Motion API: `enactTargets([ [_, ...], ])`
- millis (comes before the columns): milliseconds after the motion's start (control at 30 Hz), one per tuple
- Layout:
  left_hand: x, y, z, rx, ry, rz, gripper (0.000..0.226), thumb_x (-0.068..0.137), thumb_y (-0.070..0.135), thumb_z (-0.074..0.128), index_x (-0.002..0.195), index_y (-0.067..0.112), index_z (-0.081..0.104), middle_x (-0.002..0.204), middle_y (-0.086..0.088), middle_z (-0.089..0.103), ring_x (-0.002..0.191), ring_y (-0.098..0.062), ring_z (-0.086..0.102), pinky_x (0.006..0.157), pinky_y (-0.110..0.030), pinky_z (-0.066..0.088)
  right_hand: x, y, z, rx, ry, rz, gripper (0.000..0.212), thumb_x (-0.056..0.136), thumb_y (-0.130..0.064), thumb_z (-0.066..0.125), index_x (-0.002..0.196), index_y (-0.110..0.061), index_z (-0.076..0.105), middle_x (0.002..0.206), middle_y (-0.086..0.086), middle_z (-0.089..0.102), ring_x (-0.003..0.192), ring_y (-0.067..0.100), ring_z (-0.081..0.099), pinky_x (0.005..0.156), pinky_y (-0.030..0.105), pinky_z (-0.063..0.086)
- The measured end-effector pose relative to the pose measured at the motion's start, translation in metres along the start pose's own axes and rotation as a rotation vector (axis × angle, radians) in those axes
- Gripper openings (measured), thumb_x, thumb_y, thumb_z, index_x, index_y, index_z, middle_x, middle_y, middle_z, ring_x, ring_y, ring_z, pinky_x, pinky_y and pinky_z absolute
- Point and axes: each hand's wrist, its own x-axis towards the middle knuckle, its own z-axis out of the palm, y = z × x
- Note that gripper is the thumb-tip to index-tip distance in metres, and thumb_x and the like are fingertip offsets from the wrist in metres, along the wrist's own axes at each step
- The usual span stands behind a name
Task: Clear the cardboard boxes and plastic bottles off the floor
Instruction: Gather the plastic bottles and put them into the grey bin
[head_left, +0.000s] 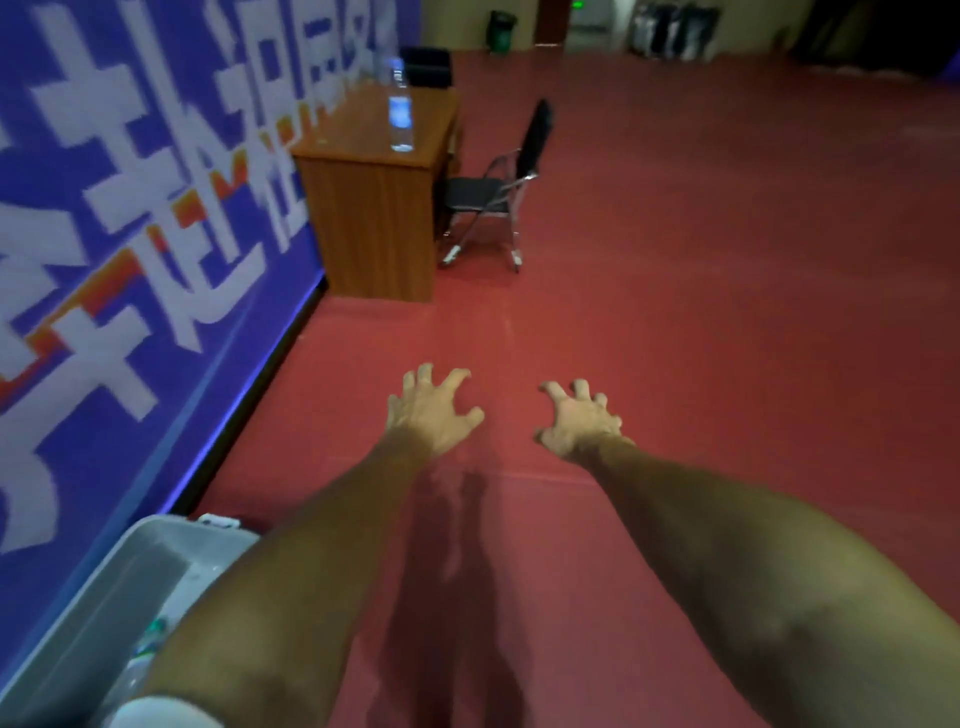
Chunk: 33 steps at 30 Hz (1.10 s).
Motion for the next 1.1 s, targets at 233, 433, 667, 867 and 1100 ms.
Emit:
enactTargets([
  [233, -0.031, 0.200, 0.069, 0.039, -0.101, 0.278, 0.062, 0.088, 0.057, 0.053, 0.146, 0.045, 0.036, 0.161, -0.009, 0.020, 0.146, -0.030, 0.021, 0.114, -0.051, 0.026, -0.080, 0.198, -0.032, 0.064, 0.103, 0.256, 0.072, 0.090, -0.047, 0.065, 0.151, -0.040, 0.028, 0.153, 0.006, 0.025, 0.138, 0.037, 0.030, 0.106, 0.057, 0.036],
  [433, -0.062, 0.353, 0.124, 0.070, -0.173, 0.531, 0.061, 0.090, 0.055, 0.053, 0.147, 0.045, 0.035, 0.163, -0.010, 0.016, 0.148, -0.030, 0.015, 0.116, -0.055, 0.024, -0.155, 0.344, -0.044, 0.127, 0.175, 0.508, 0.070, 0.092, -0.048, 0.060, 0.153, -0.038, 0.025, 0.153, 0.007, 0.026, 0.135, 0.037, 0.032, 0.105, 0.057, 0.035],
  [667, -0.087, 0.503, 0.192, 0.112, -0.295, 0.805, 0.063, 0.091, 0.054, 0.053, 0.150, 0.043, 0.033, 0.164, -0.011, 0.013, 0.150, -0.032, 0.013, 0.118, -0.058, 0.021, -0.221, 0.476, -0.039, 0.228, 0.211, 0.793, 0.072, 0.092, -0.041, 0.060, 0.153, -0.039, 0.023, 0.156, 0.008, 0.024, 0.136, 0.037, 0.032, 0.107, 0.058, 0.036],
  [867, -0.100, 0.627, 0.263, 0.127, -0.421, 1.015, 0.063, 0.092, 0.053, 0.053, 0.151, 0.043, 0.032, 0.165, -0.011, 0.010, 0.151, -0.032, 0.009, 0.119, -0.060, 0.017, -0.254, 0.580, -0.034, 0.303, 0.231, 1.034, 0.072, 0.091, -0.044, 0.061, 0.153, -0.039, 0.024, 0.156, 0.009, 0.023, 0.138, 0.038, 0.030, 0.106, 0.057, 0.033],
  [1100, -0.097, 0.751, 0.317, 0.170, -0.499, 1.206, 0.063, 0.092, 0.053, 0.053, 0.150, 0.042, 0.032, 0.165, -0.012, 0.012, 0.151, -0.032, 0.009, 0.119, -0.060, 0.018, -0.265, 0.673, -0.043, 0.398, 0.294, 1.244, 0.068, 0.092, -0.047, 0.056, 0.153, -0.039, 0.025, 0.155, 0.008, 0.025, 0.137, 0.038, 0.031, 0.109, 0.055, 0.033],
])
